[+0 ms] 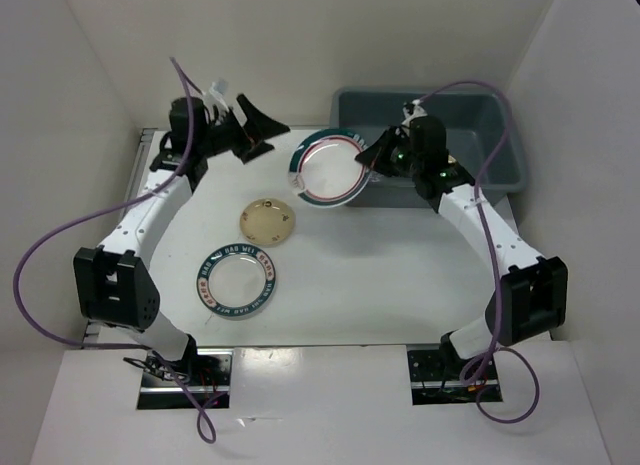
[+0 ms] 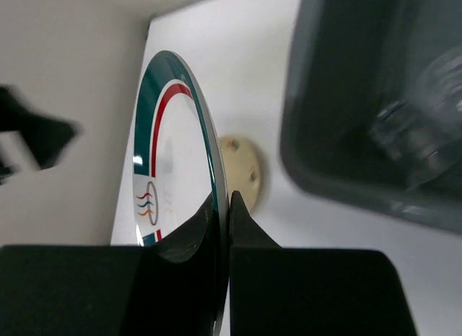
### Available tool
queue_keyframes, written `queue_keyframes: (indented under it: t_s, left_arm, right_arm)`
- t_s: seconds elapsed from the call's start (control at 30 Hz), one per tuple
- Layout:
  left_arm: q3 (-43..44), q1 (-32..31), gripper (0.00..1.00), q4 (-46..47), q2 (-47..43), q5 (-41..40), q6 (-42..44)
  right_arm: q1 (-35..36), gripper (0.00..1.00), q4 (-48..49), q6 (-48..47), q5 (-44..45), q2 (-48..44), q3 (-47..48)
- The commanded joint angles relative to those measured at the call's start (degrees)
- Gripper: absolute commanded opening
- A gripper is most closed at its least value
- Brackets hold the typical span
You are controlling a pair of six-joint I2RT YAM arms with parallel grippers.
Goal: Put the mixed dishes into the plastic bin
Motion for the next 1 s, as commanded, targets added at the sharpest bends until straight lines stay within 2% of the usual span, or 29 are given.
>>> queue_keyframes:
  t_s: [0.0, 0.07, 0.23, 0.33, 0.53, 0.73, 0.97]
  left_arm:
    - [11.3, 2.6, 1.0, -1.7, -1.8, 1.5, 6.0]
    - [10.4, 2.6, 1.0, -3.8, -2.5, -1.3, 9.2]
    - [-5.0, 3.1, 1.0, 1.4, -4.4, -0.4, 6.8]
    - [-8.8, 3.1, 1.0, 1.4, -5.0, -0.4, 7.5]
    - [-14.3, 3.1, 1.0, 0.8, -5.5, -1.8, 8.2]
    - [-15.5, 3.1, 1.0, -1.2, -6.9, -3.6, 9.5]
    - [-18.2, 3.6, 1.0, -1.7, -9.1, -4.1, 9.5]
  right_arm:
    - [-7.1, 0.0, 1.0, -2.2, 5.3, 2.8, 6.5]
    - [-12.3, 0.0, 0.4, -2.9, 6.4, 4.4, 10.3]
    - [-21.3, 0.0, -0.3, -4.2, 8.1, 10.5, 14.9]
    - [-25.2, 0.0, -0.3, -4.2, 9.3, 14.3, 17.2]
    - [-26.4, 0.0, -1.5, -5.9, 14.6, 21.4, 21.3]
    - [-26.9, 0.0, -2.7, -4.6, 18.4, 28.3, 23.5]
    - [-26.9, 0.0, -7.8, -5.2, 22.8, 36.5, 32.8]
